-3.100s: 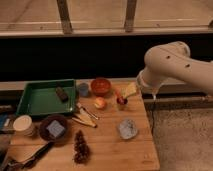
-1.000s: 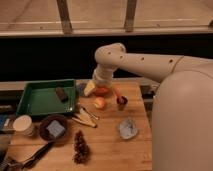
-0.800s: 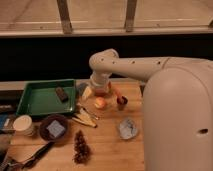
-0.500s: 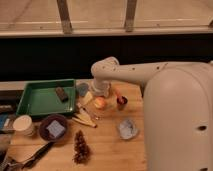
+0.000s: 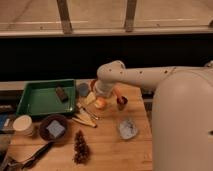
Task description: Place apple in red bowl
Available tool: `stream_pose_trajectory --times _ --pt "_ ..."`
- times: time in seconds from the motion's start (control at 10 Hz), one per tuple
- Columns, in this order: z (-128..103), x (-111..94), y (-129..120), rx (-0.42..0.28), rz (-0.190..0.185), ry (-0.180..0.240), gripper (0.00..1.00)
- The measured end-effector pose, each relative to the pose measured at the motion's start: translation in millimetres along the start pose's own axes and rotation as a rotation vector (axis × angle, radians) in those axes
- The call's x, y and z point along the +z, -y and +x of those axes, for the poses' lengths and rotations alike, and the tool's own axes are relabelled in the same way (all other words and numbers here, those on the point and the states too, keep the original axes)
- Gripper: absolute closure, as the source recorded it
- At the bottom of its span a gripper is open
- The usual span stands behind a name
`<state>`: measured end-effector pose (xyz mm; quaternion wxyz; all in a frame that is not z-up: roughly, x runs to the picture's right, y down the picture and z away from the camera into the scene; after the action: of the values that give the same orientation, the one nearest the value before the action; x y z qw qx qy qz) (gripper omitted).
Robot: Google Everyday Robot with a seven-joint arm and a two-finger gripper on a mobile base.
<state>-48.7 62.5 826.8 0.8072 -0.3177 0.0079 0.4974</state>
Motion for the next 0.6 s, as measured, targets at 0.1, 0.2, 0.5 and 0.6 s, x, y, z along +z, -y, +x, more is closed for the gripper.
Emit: stream_pose_trajectory --times 0.1,0.2,0.5,0.6 --pt "-1.7 5.4 1.1 -0.019 0.038 -0.031 0.20" --pt "-7.7 11.5 -3.1 -0.032 0.065 -0.044 0.20" --pt "-6.3 19.0 22.3 0.008 -0.016 -0.012 0.20" --pt "-8.3 21.5 30.5 0.012 -0.056 0.001 0.20"
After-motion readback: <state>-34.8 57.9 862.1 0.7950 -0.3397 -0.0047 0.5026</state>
